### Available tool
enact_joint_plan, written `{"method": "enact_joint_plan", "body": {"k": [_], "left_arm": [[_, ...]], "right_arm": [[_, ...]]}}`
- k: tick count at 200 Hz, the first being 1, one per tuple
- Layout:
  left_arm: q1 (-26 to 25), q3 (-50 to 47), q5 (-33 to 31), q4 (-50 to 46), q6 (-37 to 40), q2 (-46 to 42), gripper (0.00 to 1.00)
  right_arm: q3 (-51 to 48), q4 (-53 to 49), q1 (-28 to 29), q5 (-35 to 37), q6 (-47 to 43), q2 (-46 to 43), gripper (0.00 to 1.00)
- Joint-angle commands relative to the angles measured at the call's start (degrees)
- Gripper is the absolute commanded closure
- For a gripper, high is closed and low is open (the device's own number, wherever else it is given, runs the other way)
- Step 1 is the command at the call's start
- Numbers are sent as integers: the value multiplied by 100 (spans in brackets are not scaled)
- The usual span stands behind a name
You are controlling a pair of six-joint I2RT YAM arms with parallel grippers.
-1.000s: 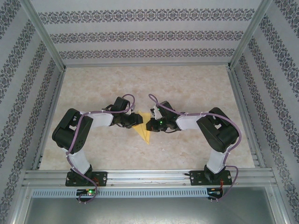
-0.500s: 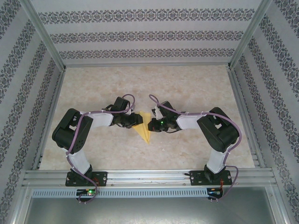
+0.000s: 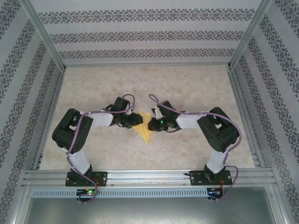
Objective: Fold a paper plane with a square sheet of paper (fold left side to right side)
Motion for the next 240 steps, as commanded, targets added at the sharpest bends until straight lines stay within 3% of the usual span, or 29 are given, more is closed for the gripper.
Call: {"method": "enact_joint_plan", "body": {"k": [1,150,206,218,240], "left_arm": [[-24,-80,-575,-449,147,269,60],[-29,18,-174,-256,-56,-275,56],[-23,167,-867,-1031,334,-1074,51],[-19,188,-816,-1071,437,-1127,55],[-11,251,-260,-840,489,-907,73]], "right_arm": [[108,-129,-78,135,-121,-86,100],[161,-630,-20,462,-134,678,100],[135,-709,-15,551,-127,779,100],[142,-742,-11,563,-166,772,100],[192,-919,-13,688,-257,761,100]]}}
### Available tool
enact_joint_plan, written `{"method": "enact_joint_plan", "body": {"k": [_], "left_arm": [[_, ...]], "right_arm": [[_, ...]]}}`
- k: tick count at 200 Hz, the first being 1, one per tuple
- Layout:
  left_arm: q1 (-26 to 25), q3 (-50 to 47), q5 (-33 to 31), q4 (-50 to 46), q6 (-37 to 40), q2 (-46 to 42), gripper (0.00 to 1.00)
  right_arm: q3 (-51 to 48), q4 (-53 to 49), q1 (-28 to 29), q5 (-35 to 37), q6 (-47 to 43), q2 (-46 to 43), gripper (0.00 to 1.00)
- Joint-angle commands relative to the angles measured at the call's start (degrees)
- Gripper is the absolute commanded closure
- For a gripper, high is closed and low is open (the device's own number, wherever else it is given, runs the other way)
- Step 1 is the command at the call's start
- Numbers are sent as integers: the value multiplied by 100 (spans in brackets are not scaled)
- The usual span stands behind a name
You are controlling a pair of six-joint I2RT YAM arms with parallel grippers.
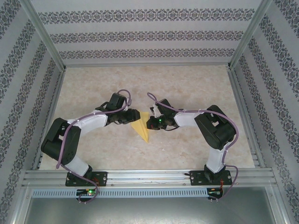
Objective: Fold a paper plane with a square sheet of paper (fold left side to right side)
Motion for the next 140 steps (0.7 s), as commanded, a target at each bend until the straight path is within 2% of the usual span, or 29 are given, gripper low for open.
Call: {"method": "enact_joint_plan", "body": {"k": [1,27,48,99,140], "left_arm": [[-7,159,337,-150,260,168,73],[-11,309,1038,275,181,668,87],[-18,457,1249,420,185,997,94],[-15,608,1510,667,190,1484,97],[-15,564,1187,437,321,1660,98]], "right_arm": [[-149,-773,-16,722,-185,444,100],[-121,-822,-2,746,-190,450,100],[-94,-849,14,763,-196,468,100],[-43,-975,33,865,-248,514,100],[-8,-1077,51,929,-293,567,100]]}}
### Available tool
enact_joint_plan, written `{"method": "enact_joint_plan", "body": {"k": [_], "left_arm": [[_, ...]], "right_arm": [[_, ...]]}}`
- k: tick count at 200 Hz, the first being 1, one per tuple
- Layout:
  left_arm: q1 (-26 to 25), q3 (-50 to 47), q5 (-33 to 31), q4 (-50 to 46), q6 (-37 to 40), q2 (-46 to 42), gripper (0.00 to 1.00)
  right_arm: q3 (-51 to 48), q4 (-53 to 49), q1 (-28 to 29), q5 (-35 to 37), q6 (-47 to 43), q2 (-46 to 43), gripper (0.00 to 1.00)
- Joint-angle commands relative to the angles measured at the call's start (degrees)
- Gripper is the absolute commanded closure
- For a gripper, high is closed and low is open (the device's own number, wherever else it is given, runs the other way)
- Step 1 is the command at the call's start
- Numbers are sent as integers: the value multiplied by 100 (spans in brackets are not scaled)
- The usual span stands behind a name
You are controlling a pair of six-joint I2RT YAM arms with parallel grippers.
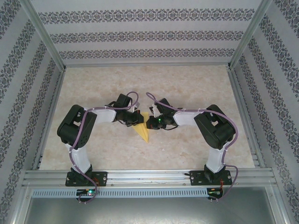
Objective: Fold a paper plane with a square sheet of paper (fold left side to right side)
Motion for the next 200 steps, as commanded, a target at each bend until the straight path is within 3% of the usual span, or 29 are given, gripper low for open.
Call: {"method": "enact_joint_plan", "body": {"k": [1,64,127,200], "left_arm": [[-18,78,-97,-35,196,142,98],[-20,-27,-537,-386,228,308,99],[-18,-342,-722,-366,161,375,100],[-20,-402,-727,-299,100,425,100]], "right_arm": [[-191,-799,44,899,-164,502,100],[-156,-871,44,942,-207,489,100],[-120,-472,-36,354,-49,218,100],[-76,97,-270,-290,327,-395,79]]}}
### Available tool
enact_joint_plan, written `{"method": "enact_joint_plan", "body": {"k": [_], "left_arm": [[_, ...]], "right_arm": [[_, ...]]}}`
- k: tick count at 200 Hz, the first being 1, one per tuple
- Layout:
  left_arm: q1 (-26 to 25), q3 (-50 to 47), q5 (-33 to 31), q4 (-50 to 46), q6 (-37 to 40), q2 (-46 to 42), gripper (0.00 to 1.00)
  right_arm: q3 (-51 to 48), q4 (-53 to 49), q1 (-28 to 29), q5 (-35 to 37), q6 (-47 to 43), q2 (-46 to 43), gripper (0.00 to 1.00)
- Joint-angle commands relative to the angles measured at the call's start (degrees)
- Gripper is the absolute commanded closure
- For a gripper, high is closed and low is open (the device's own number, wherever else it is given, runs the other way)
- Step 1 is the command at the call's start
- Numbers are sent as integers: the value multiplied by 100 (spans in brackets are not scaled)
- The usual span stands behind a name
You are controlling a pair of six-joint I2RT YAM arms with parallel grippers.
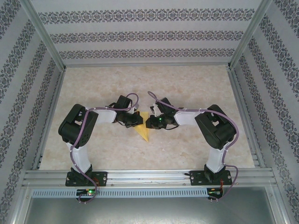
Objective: Fold a paper plane with a square sheet of paper (fold left side to right side)
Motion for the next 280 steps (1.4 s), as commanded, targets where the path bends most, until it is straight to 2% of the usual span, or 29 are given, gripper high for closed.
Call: {"method": "enact_joint_plan", "body": {"k": [1,36,51,64,110,153,280], "left_arm": [[-20,-281,-520,-416,41,278,100],[-17,-300,-515,-380,23,278,100],[-17,-296,-505,-357,6,284,100],[-18,-290,-489,-357,6,284,100],[-22,-272,-523,-384,7,286,100],[-17,-257,-523,-375,6,294,100],[-21,-218,-556,-442,23,293,100]], "right_arm": [[-43,38,-140,-87,103,-294,79],[-103,-33,-244,-55,105,-650,70],[-193,-54,-242,-111,128,-835,69],[-296,-51,-229,-228,185,-981,72],[-789,201,248,-676,626,-1169,100],[-782,501,727,-554,871,-875,100],[-947,379,815,-343,840,-558,100]]}}
